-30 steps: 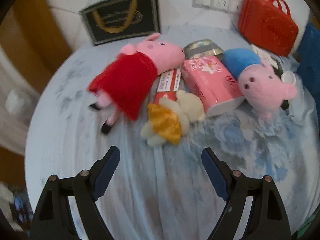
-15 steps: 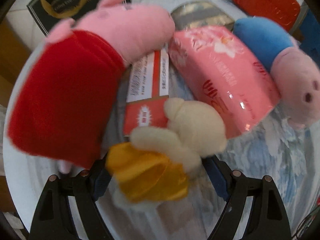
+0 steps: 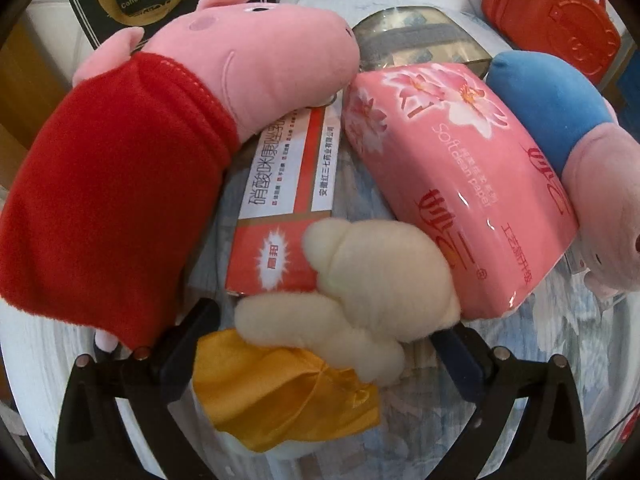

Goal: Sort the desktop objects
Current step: 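Grasp the cream teddy with the left gripper while the right grasps a white medicine box, then carry the teddy and white box into the blue crate and release both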

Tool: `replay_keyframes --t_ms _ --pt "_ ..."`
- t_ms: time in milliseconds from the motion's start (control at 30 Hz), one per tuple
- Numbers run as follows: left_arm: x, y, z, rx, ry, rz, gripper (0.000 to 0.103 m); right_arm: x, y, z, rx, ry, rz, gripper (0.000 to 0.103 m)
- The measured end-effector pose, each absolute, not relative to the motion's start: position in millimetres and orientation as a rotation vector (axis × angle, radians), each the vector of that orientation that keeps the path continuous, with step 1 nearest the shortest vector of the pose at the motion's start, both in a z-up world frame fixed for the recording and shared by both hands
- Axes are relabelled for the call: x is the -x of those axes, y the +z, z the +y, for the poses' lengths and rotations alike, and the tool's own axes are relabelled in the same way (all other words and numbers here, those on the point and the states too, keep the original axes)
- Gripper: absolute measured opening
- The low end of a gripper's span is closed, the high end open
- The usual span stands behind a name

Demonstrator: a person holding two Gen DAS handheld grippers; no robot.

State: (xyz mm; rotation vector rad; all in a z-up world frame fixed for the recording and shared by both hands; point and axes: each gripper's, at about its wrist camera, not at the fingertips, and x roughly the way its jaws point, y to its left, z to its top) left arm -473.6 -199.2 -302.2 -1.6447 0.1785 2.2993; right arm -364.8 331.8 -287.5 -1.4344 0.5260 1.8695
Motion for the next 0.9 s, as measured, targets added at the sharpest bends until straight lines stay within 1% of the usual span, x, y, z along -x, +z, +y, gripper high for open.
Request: replay_keyframes --t_ms 100,133,167,200,233,267,300,333,367,400,500,833,900 --pt "474 -301 -200 1.623 2.298 0.186 0.103 364 -272 333 1.419 1.861 0.563 0.102" --pt "474 -300 -200 1.622 2.302 0.184 0.103 364 -266 333 1.413 1.852 0.567 0.100" --pt "473 -300 -200 1.625 2.307 0.182 0.103 364 -260 332 1.419 1.841 0.560 0.092" --pt "472 -298 -200 1.632 2.311 0.173 0.098 365 -251 328 1.420 1.855 0.545 0.078" --pt "471 -296 -200 1.633 2.315 0.168 0.093 366 -244 325 1.422 1.866 0.530 0.069" --pt "469 -291 -198 1.626 2.320 0.167 0.077 369 -236 320 1.433 1.879 0.517 0.052" --pt "466 -288 -196 1.624 2.319 0.175 0.065 370 -231 317 1.441 1.882 0.506 0.039" --pt "464 -285 -194 1.621 2.327 0.196 0.062 371 -226 315 1.445 1.889 0.505 0.035" --pt "461 -284 -192 1.616 2.338 0.219 0.057 371 -222 313 1.447 1.891 0.508 0.032" --pt "458 -282 -192 1.614 2.346 0.235 0.051 371 -216 310 1.447 1.892 0.509 0.031" --pt "445 -277 -198 1.625 2.359 0.237 0.048 364 -201 302 1.449 1.896 0.527 0.029" --pt "369 -237 -224 1.559 2.430 0.067 0.047 310 -126 243 1.382 1.978 0.528 0.027" --pt "356 -222 -234 1.531 2.446 0.044 0.047 297 -106 229 1.350 2.006 0.534 0.026"
